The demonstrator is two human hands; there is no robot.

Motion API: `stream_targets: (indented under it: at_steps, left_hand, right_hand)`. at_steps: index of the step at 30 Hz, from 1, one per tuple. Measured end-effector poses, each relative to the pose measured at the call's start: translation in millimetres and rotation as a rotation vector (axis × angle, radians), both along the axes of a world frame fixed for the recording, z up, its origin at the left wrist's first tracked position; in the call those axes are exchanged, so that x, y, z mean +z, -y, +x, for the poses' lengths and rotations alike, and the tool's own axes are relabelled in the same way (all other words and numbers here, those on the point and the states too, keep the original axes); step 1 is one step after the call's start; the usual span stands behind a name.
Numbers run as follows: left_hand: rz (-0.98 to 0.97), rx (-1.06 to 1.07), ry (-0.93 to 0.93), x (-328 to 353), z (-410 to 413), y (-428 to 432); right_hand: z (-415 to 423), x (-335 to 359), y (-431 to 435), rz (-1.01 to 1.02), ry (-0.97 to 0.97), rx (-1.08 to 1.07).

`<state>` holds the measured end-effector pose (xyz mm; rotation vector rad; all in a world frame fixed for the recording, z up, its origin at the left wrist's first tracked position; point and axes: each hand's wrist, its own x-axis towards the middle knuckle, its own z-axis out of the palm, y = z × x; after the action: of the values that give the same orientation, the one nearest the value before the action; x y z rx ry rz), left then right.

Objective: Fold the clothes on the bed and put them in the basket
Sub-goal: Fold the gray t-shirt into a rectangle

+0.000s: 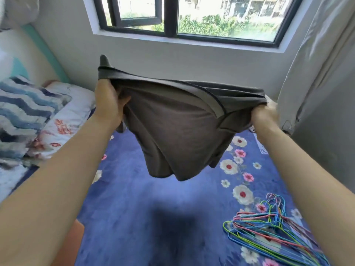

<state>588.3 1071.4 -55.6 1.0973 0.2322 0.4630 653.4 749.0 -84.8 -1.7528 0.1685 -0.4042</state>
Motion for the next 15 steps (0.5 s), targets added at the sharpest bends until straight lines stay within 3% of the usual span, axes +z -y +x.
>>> stream_targets:
  at_steps: [3,6,10,15]
  left_hand:
    - [0.019,0.051,0.063,-30,-26,-12]
    - [0.046,0.142,0.06,-84,-71,-9]
    - [0.227,0.201,-0.082,-162,-137,3]
    - [0.412,0.173,-0.404,-272,-215,13]
  right_hand:
    - [-27,-22,10,-0.198,0.163,0.067]
    - [-57,-59,19,-0.339,0.154,0.063]
    - [-108,-120,25,-0.476,0.002,0.106]
    - [-174,-240,35,-0.638,-0.252,0.191]
